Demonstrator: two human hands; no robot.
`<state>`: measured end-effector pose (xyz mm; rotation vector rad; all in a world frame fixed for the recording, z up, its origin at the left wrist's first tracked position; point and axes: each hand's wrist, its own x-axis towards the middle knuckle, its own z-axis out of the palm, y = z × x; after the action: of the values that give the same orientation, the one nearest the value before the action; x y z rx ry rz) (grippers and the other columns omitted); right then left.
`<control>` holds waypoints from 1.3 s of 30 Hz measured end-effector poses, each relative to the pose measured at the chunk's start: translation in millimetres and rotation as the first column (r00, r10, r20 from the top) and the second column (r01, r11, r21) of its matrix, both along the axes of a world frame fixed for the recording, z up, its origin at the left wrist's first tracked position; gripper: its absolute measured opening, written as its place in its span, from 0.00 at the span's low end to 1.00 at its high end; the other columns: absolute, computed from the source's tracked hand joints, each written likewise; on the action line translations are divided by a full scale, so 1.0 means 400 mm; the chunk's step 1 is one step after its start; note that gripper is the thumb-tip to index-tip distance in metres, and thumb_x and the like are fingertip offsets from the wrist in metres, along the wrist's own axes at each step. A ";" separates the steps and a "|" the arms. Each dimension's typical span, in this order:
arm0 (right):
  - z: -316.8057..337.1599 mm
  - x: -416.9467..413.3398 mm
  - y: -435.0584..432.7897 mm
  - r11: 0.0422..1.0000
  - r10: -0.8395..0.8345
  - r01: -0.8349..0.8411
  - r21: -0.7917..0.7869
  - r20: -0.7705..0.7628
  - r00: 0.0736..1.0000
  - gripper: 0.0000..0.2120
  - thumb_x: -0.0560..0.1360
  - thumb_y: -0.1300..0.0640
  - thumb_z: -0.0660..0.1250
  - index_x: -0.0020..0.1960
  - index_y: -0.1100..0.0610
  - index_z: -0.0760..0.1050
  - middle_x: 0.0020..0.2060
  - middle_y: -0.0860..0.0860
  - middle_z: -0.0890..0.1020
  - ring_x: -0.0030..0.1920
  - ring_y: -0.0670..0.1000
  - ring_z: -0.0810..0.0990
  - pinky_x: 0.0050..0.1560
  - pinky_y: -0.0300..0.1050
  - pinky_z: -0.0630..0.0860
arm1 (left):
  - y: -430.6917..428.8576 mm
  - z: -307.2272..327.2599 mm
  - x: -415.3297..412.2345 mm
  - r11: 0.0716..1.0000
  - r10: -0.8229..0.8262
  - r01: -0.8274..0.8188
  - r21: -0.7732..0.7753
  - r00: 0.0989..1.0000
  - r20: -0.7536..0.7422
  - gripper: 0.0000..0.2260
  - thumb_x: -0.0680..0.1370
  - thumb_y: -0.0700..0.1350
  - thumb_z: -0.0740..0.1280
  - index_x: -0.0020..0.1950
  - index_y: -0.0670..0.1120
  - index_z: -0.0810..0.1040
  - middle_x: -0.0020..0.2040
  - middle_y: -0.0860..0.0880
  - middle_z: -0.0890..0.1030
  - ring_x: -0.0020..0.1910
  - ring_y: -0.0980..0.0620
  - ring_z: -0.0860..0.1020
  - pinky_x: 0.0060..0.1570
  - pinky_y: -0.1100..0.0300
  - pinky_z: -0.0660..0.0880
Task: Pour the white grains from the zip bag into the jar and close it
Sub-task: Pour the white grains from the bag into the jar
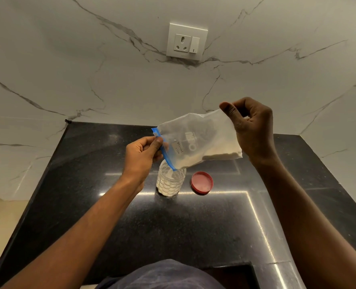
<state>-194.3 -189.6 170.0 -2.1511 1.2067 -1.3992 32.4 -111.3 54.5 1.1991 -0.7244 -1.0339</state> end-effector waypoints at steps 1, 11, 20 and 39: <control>0.000 0.001 0.000 1.000 -0.002 0.002 0.000 0.004 1.000 0.11 0.79 0.50 0.73 0.45 0.57 0.80 0.38 0.53 0.83 0.39 0.58 0.82 0.41 0.52 0.81 | 0.000 0.002 -0.002 1.000 -0.001 0.001 -0.002 1.000 0.001 0.08 0.83 0.44 0.70 0.59 0.43 0.84 0.50 0.47 0.89 0.49 0.51 0.88 0.48 0.60 0.85; 0.006 -0.008 -0.004 1.000 -0.010 0.010 -0.006 0.006 1.000 0.09 0.79 0.50 0.73 0.45 0.55 0.79 0.36 0.47 0.81 0.39 0.55 0.81 0.41 0.47 0.80 | 0.004 -0.001 0.000 1.000 -0.001 0.001 -0.006 1.000 -0.010 0.08 0.82 0.43 0.70 0.59 0.43 0.85 0.50 0.48 0.89 0.50 0.50 0.88 0.46 0.62 0.84; 0.012 -0.010 -0.005 1.000 0.002 -0.001 -0.019 0.016 1.000 0.10 0.79 0.50 0.73 0.45 0.56 0.80 0.36 0.52 0.82 0.38 0.54 0.80 0.39 0.43 0.78 | 0.010 -0.001 -0.002 1.000 -0.005 0.005 0.004 1.000 -0.004 0.05 0.82 0.44 0.70 0.56 0.48 0.85 0.50 0.47 0.89 0.50 0.48 0.87 0.47 0.60 0.85; 0.016 0.000 -0.008 1.000 0.023 -0.023 0.000 0.026 0.999 0.10 0.79 0.50 0.73 0.43 0.54 0.79 0.35 0.44 0.80 0.36 0.47 0.77 0.39 0.40 0.77 | 0.018 -0.005 0.000 1.000 -0.001 0.001 0.000 1.000 0.015 0.07 0.82 0.45 0.70 0.59 0.46 0.85 0.52 0.47 0.89 0.53 0.46 0.87 0.49 0.59 0.85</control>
<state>-194.3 -192.8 176.4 -2.1327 1.1695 -1.4132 32.5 -104.1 52.3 1.2076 -0.7373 -1.0267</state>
